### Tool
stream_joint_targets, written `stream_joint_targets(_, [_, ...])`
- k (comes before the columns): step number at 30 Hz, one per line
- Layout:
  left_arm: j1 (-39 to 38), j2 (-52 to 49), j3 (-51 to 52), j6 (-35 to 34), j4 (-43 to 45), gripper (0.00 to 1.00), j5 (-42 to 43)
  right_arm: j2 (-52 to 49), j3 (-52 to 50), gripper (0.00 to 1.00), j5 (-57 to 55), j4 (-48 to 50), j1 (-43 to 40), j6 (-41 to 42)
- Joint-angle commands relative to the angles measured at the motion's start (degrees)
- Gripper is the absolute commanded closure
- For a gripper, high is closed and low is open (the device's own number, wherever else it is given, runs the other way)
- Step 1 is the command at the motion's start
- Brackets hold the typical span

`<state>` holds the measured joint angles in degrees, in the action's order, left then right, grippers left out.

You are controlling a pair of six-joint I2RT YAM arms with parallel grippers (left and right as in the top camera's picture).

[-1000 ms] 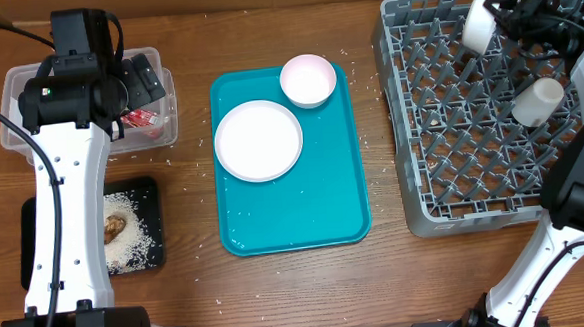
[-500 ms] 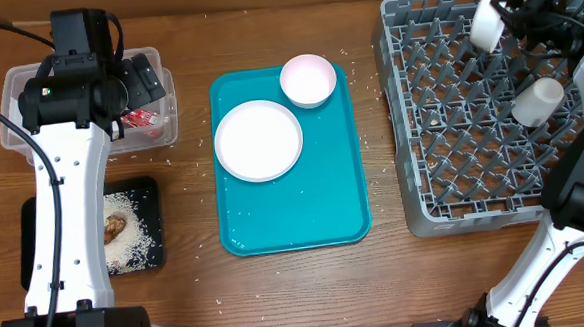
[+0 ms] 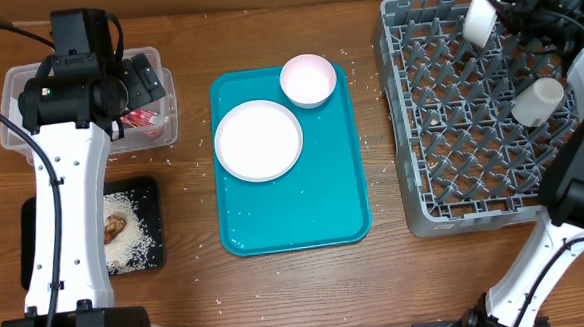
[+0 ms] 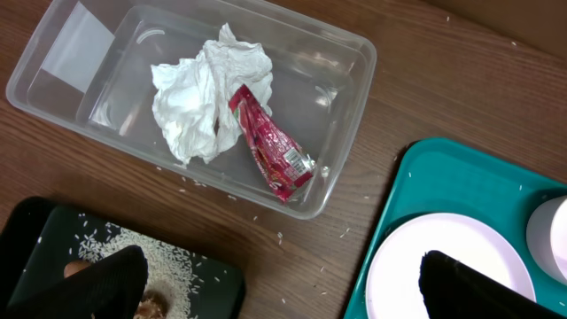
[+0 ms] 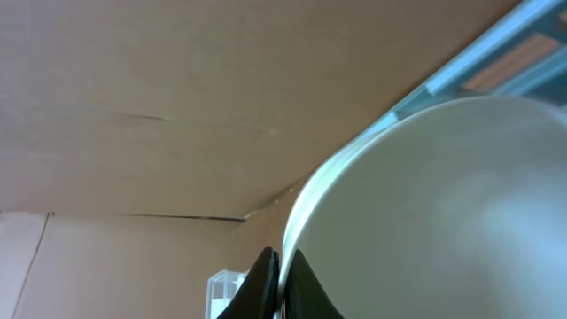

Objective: Sort waste into correct bins and load items into the dishwasher
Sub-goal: 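Lift the white bowl and carry it to the rack's upper right, then lower the white bowl upside down into the rack and open the gripper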

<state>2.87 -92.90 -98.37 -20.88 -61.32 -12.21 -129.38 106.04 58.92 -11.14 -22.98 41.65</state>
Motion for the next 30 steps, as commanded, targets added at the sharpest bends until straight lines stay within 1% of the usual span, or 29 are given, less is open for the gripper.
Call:
stream_joint_targets(1, [0.0, 0.3, -0.8, -0.5, 0.0, 0.0, 0.2, -2.6, 0.1, 0.96, 0.4, 0.1, 0.2, 0.1])
stream_joint_targets(3, [0.0, 0.3, -0.8, -0.6, 0.0, 0.0, 0.2, -2.7, 0.1, 0.96, 0.3, 0.3, 0.2, -1.4])
stream_joint_targets(11, [0.0, 0.3, -0.8, -0.5, 0.0, 0.0, 0.2, -1.7, 0.9, 0.96, -1.6, -0.5, -1.3, -1.3])
stream_joint_targets(12, [0.0, 0.3, -0.8, -0.5, 0.0, 0.0, 0.2, -1.0, 0.9, 0.95, -3.7, -2.4, -1.9, -1.4])
stream_joint_targets(14, [0.0, 0.3, -0.8, -0.5, 0.0, 0.0, 0.2, -0.1, 0.9, 0.88, -5.9, -4.5, -2.5, -1.8])
stream_joint_targets(18, [0.0, 0.3, -0.8, -0.6, 0.0, 0.0, 0.2, 2.0, 1.0, 0.82, -10.8, -10.3, -3.8, -4.4])
stream_joint_targets(25, [0.0, 0.3, -0.8, -0.5, 0.0, 0.0, 0.2, 6.6, 1.0, 0.88, -19.7, -20.0, -6.9, -7.5])
stream_joint_targets(30, [0.0, 0.3, -0.8, -0.5, 0.0, 0.0, 0.2, 9.5, 1.0, 0.86, -21.2, -24.2, -9.3, -7.7])
